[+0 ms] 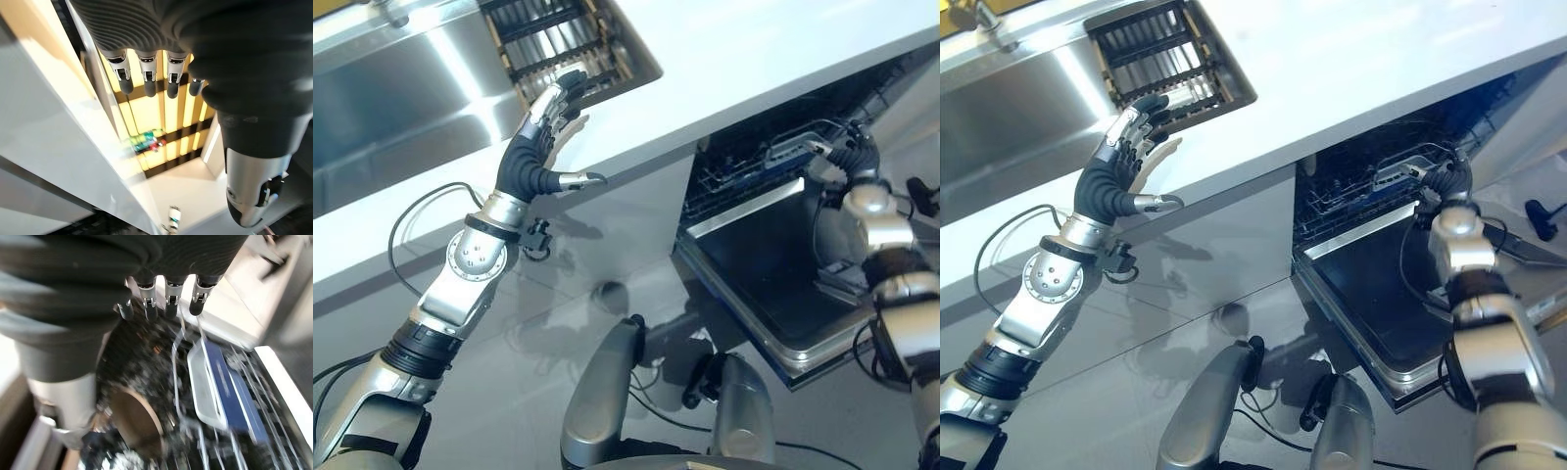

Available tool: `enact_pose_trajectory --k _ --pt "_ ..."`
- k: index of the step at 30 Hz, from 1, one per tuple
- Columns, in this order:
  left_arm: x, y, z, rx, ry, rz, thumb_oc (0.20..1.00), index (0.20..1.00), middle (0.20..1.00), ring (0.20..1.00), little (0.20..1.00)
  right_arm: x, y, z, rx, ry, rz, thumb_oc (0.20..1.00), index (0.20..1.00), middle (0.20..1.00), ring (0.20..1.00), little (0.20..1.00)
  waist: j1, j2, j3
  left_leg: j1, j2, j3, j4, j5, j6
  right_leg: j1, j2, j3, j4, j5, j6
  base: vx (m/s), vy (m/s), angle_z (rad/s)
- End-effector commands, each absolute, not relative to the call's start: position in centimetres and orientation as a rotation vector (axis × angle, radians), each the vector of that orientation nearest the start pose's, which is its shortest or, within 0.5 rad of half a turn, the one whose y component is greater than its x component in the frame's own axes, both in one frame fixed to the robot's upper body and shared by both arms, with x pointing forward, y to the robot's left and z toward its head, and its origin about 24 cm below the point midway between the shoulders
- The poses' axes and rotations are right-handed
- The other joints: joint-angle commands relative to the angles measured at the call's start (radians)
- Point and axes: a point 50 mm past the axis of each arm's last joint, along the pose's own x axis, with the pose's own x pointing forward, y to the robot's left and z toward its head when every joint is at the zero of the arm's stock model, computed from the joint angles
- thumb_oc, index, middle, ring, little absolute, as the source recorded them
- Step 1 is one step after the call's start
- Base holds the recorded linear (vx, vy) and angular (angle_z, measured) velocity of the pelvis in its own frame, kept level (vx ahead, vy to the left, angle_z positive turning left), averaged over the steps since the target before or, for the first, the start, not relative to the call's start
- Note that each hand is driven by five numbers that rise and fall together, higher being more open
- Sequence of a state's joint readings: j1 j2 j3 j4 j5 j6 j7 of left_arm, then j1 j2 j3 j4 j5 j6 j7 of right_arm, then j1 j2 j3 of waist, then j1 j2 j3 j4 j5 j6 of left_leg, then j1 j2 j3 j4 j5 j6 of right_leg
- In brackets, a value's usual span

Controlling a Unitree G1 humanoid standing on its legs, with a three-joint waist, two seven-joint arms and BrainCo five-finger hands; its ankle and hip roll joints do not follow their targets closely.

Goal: Pick up plates and place into dishwasher.

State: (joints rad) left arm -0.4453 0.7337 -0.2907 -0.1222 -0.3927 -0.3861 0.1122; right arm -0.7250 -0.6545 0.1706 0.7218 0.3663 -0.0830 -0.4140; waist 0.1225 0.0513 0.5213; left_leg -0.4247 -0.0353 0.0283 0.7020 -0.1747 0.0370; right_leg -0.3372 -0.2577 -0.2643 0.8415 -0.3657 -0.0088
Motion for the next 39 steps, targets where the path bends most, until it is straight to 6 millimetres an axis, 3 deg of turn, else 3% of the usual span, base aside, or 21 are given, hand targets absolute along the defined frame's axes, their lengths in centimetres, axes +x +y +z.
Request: enact_pose_trajectory --k 1,6,11,14,18,24,29,35,39 --pt "26.2 16.2 20.4 0.208 -0.852 -0.286 1.000 1.000 1.000 1.000 1.000 32.9 -29.4 13.4 -0.375 -0.290 -0.724 1.000 1.000 1.000 1.000 1.000 -0.079 -0.010 -0.055 0.071 0.016 0.041 0.090 -0.207 0.069 0.003 0.074 0.091 -0.059 0.079 -0.043 0.02 0.122 -0.38" --pt "25.3 16.6 19.0 0.197 -0.846 -0.238 1.000 1.000 1.000 1.000 1.000 26.6 -31.9 7.3 -0.344 -0.215 -0.990 1.000 1.000 1.000 1.000 1.000 -0.136 -0.012 -0.059 0.096 0.025 0.068 0.098 -0.227 0.084 0.003 0.088 0.130 -0.055 0.077 -0.030 -0.01 0.096 -0.24" --pt "24.9 17.6 18.3 0.186 -0.839 -0.196 1.000 1.000 1.000 1.000 1.000 22.2 -33.6 3.9 -0.259 -0.177 -1.254 1.000 1.000 1.000 1.000 1.000 -0.170 -0.005 -0.055 0.099 0.027 0.082 0.108 -0.238 0.085 -0.008 0.103 0.154 -0.035 0.068 -0.029 -0.02 0.052 -0.17" --pt "24.9 17.5 18.1 0.177 -0.832 -0.196 1.000 1.000 1.000 1.000 1.000 20.7 -34.0 1.6 -0.150 -0.087 -1.338 1.000 1.000 1.000 1.000 1.000 -0.172 0.006 -0.057 0.098 0.019 0.084 0.106 -0.234 0.086 -0.013 0.101 0.156 -0.035 0.071 -0.029 -0.02 0.035 -0.10" --pt "25.2 16.7 18.8 0.165 -0.843 -0.212 1.000 1.000 1.000 1.000 1.000 20.6 -34.0 -0.9 0.021 0.061 -1.341 1.000 1.000 1.000 1.000 1.000 -0.159 0.024 -0.051 0.084 0.008 0.084 0.114 -0.229 0.083 -0.029 0.095 0.153 -0.024 0.069 -0.032 -0.06 0.010 0.01" --pt "25.7 15.4 19.7 0.156 -0.848 -0.270 1.000 1.000 1.000 1.000 1.000 22.9 -32.9 -3.7 0.392 0.200 -1.074 1.000 1.000 1.000 1.000 1.000 -0.112 0.047 -0.048 0.074 -0.012 0.071 0.125 -0.229 0.075 -0.034 0.084 0.137 -0.005 0.056 -0.035 -0.04 -0.026 0.06" --pt "26.0 14.5 20.3 0.163 -0.852 -0.315 1.000 1.000 1.000 1.000 1.000 26.7 -29.5 -4.4 0.649 0.318 -0.658 1.000 1.000 1.000 1.000 1.000 -0.072 0.054 -0.042 0.051 -0.028 0.053 0.144 -0.227 0.070 -0.054 0.074 0.122 0.018 0.051 -0.042 -0.03 -0.062 0.08" --pt "26.3 14.5 21.3 0.189 -0.854 -0.369 1.000 1.000 1.000 1.000 1.000 32.1 -25.5 -0.4 0.869 0.275 -0.107 1.000 1.000 1.000 1.000 1.000 -0.026 0.049 -0.035 0.020 -0.041 0.030 0.165 -0.222 0.066 -0.080 0.056 0.095 0.047 0.051 -0.045 -0.02 -0.088 0.11" --pt "26.6 15.4 21.7 0.201 -0.846 -0.391 1.000 1.000 1.000 1.000 1.000 35.1 -23.8 5.2 0.928 0.097 0.249 1.000 1.000 1.000 1.000 1.000 -0.001 0.046 -0.038 0.004 -0.043 0.022 0.168 -0.215 0.065 -0.097 0.038 0.076 0.059 0.050 -0.043 -0.02 -0.065 -0.02"
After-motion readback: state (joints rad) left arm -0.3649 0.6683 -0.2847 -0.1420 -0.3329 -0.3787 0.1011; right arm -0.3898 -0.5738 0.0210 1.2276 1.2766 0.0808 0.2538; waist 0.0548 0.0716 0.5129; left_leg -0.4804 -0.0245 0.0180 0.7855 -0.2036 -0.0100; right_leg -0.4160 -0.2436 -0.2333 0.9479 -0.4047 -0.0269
